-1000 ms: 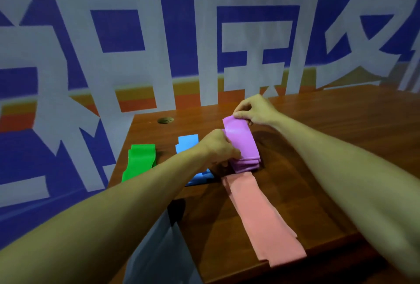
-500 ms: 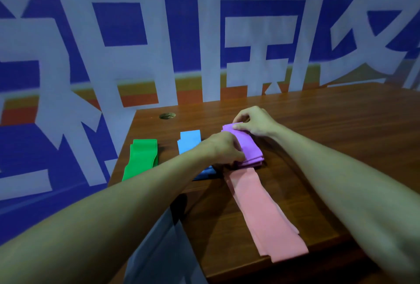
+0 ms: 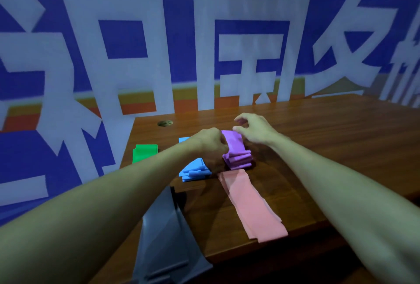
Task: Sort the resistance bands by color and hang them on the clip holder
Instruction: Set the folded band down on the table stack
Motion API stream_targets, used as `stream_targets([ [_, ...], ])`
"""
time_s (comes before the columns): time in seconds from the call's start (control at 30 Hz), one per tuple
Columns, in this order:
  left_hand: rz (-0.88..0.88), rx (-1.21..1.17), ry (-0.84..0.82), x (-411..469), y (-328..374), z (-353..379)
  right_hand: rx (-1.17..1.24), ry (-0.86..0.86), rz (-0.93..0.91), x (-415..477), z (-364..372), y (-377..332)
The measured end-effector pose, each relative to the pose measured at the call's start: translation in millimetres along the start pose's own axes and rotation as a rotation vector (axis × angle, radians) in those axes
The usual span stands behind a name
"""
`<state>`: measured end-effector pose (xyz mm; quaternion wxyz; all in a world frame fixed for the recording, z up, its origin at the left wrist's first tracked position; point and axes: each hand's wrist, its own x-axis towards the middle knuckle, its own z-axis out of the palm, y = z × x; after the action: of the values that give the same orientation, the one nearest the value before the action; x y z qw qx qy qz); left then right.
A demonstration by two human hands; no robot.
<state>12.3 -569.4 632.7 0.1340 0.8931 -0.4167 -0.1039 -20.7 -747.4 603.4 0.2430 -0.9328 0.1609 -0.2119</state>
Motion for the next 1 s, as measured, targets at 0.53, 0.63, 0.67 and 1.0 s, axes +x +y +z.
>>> stream_targets([
  [0.53,0.035,-0.138,0.383,-205.5,-22.9,-81.0,-0.06,-0.088,-0.299,-120.7,-55.5,-148.5],
  [0.63,0.029,-0.207,0.438,-261.0,-36.9,-83.4,-0.068,-0.11,-0.37,-153.0,-61.8,-183.5],
  [0.67,0.029,-0.223,0.449,-279.7,-41.7,-83.7,-0.074,-0.111,-0.393,-163.5,-62.5,-194.6],
  [1.0,0.009,-0.313,0.492,-403.9,-93.2,-78.0,-0.122,-0.145,-0.521,-226.1,-45.6,-267.2],
])
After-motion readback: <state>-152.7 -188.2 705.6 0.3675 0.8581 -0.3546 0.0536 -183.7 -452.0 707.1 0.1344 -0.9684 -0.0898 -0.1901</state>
